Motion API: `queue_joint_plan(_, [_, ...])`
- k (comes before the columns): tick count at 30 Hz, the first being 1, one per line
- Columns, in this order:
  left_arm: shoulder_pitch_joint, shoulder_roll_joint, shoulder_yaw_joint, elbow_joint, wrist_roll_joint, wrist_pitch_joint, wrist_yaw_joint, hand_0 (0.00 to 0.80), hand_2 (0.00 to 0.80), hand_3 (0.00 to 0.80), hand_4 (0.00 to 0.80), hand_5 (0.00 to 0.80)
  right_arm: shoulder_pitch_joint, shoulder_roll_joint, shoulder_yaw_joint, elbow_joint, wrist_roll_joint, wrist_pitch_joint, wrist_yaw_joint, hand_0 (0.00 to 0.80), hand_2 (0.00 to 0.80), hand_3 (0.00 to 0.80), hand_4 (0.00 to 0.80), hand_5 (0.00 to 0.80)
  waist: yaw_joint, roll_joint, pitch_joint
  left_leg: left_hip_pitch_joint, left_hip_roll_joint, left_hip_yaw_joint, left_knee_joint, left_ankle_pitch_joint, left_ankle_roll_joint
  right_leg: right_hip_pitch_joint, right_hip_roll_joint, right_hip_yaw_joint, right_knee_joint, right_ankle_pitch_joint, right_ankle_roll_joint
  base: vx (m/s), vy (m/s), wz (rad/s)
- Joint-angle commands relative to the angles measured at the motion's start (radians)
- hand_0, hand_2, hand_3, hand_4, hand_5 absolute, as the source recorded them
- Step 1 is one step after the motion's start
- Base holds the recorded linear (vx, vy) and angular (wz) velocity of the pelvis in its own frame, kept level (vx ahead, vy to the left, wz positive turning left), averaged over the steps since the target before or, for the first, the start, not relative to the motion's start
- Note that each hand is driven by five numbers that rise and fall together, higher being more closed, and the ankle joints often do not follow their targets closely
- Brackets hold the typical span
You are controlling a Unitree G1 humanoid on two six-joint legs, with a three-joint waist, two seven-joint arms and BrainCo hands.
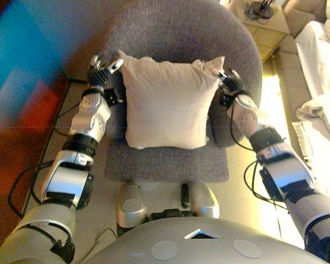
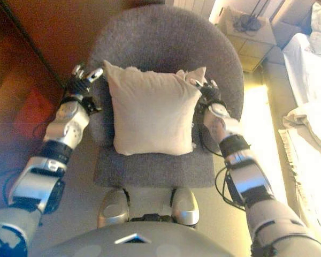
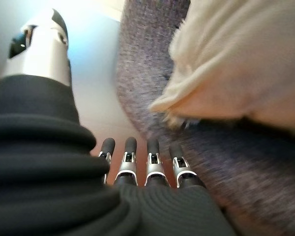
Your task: Pick up the cushion and take it to the sofa
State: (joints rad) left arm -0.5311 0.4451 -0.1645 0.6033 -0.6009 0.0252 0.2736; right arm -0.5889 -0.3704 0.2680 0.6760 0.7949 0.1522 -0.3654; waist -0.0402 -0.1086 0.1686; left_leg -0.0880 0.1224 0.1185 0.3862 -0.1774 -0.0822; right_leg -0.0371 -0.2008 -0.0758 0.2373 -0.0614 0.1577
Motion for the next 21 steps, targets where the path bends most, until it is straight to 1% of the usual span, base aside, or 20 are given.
queue_joint_plan(1, [0.059, 0.039, 0.055, -0.097, -0.001, -0.073, -0.042, 0.0, 0.0, 0.0, 0.0, 0.0, 0.048, -0.061, -0.062, -0.064, -0.056, -0.1, 0.02, 0.0, 0.0, 0.0, 0.0, 0.0, 0.005, 0.022, -0.085, 0.108, 0.054, 0.018, -0.181, 0.099, -0.049, -0.006, -0.008, 0.035, -0.133, 0.104, 0.052, -0.033, 0.071, -0.07])
queue_joint_plan(3, [0.11, 0.031, 0.079, -0.143, 0.004, -0.091, -0.073, 0.0, 0.0, 0.0, 0.0, 0.0, 0.088, -0.063, -0.091, -0.092, -0.072, -0.121, 0.027, 0.0, 0.0, 0.0, 0.0, 0.0, 0.006, 0.035, -0.1, 0.129, 0.047, 0.025, -0.239, 0.122, -0.049, 0.014, -0.003, 0.013, -0.174, 0.119, 0.048, -0.062, 0.079, -0.08])
queue_joint_plan(5, [0.165, 0.028, 0.106, -0.197, -0.021, -0.102, -0.101, 0.0, 0.0, 0.0, 0.0, 0.0, 0.148, -0.065, -0.128, -0.14, -0.082, -0.128, 0.048, 0.0, 0.0, 0.0, 0.0, 0.0, 0.003, 0.048, -0.114, 0.149, 0.041, 0.034, -0.287, 0.141, -0.047, 0.028, 0.006, 0.001, -0.204, 0.131, 0.044, -0.067, 0.08, 0.02])
queue_joint_plan(9, [0.256, -0.004, 0.172, -0.272, -0.086, -0.12, -0.18, 0.0, 0.0, 0.0, 0.0, 0.0, 0.266, -0.041, -0.166, -0.225, -0.142, -0.131, 0.128, 0.0, 0.0, 0.0, 0.0, 0.0, -0.009, 0.063, -0.134, 0.173, 0.029, 0.052, -0.33, 0.149, -0.038, 0.04, 0.017, -0.006, -0.225, 0.134, 0.035, -0.071, 0.061, -0.04])
queue_joint_plan(12, [0.338, -0.044, 0.192, -0.344, -0.105, -0.119, -0.25, 0.0, 0.0, 0.0, 0.0, 0.0, 0.36, -0.008, -0.169, -0.303, -0.19, -0.138, 0.194, 0.0, 0.0, 0.0, 0.0, 0.0, -0.017, 0.068, -0.141, 0.182, 0.02, 0.065, -0.347, 0.15, -0.032, 0.045, 0.024, -0.009, -0.244, 0.138, 0.03, -0.078, 0.034, -0.05])
queue_joint_plan(13, [0.379, -0.065, 0.195, -0.377, -0.108, -0.116, -0.272, 0.0, 0.0, 0.0, 0.0, 0.0, 0.406, 0.01, -0.165, -0.345, -0.2, -0.143, 0.216, 0.0, 0.0, 0.0, 0.0, 0.0, -0.02, 0.07, -0.143, 0.186, 0.016, 0.072, -0.354, 0.151, -0.029, 0.047, 0.028, -0.012, -0.256, 0.143, 0.028, -0.111, 0.028, -0.04])
queue_joint_plan(15, [0.442, -0.09, 0.196, -0.403, -0.113, -0.118, -0.328, 0.0, 0.0, 0.0, 0.0, 0.0, 0.464, 0.04, -0.164, -0.383, -0.19, -0.141, 0.273, 0.0, 0.0, 0.0, 0.0, 0.0, -0.025, 0.073, -0.144, 0.192, 0.01, 0.086, -0.367, 0.153, -0.025, 0.045, 0.035, -0.026, -0.275, 0.155, 0.025, -0.106, 0.02, -0.04])
queue_joint_plan(16, [0.456, -0.093, 0.196, -0.405, -0.113, -0.121, -0.342, 0.0, 0.0, 0.0, 0.0, 0.0, 0.476, 0.047, -0.162, -0.387, -0.188, -0.142, 0.287, 0.0, 0.0, 0.0, 0.0, 0.0, -0.026, 0.074, -0.145, 0.193, 0.009, 0.089, -0.37, 0.153, -0.024, 0.044, 0.036, -0.029, -0.279, 0.158, 0.025, -0.136, 0.015, -0.03])
queue_joint_plan(17, [0.495, -0.103, 0.185, -0.414, -0.114, -0.128, -0.39, 0.0, 0.0, 0.0, 0.0, 0.0, 0.51, 0.074, -0.152, -0.393, -0.181, -0.149, 0.33, 0.0, 0.0, 0.0, 0.0, 0.0, -0.028, 0.076, -0.141, 0.191, 0.004, 0.094, -0.377, 0.154, -0.021, 0.039, 0.04, -0.037, -0.285, 0.162, 0.022, -0.13, 0.011, -0.11])
queue_joint_plan(20, [0.585, -0.138, 0.163, -0.432, -0.174, -0.14, -0.445, 0.0, 0.0, 0.0, 0.0, 0.0, 0.575, 0.111, -0.127, -0.401, -0.176, -0.15, 0.435, 0.0, 0.0, 0.0, 0.0, 0.0, -0.025, 0.075, -0.132, 0.187, -0.008, 0.095, -0.378, 0.148, -0.009, 0.033, 0.046, -0.039, -0.281, 0.162, 0.018, -0.12, 0.003, -0.12])
queue_joint_plan(21, [0.618, -0.153, 0.159, -0.436, -0.172, -0.148, -0.447, 0.0, 0.0, 0.0, 0.0, 0.0, 0.592, 0.115, -0.123, -0.401, -0.176, -0.151, 0.474, 0.0, 0.0, 0.0, 0.0, 0.0, -0.023, 0.073, -0.128, 0.183, -0.01, 0.098, -0.372, 0.145, -0.007, 0.031, 0.046, -0.041, -0.278, 0.161, 0.017, -0.089, -0.004, -0.03])
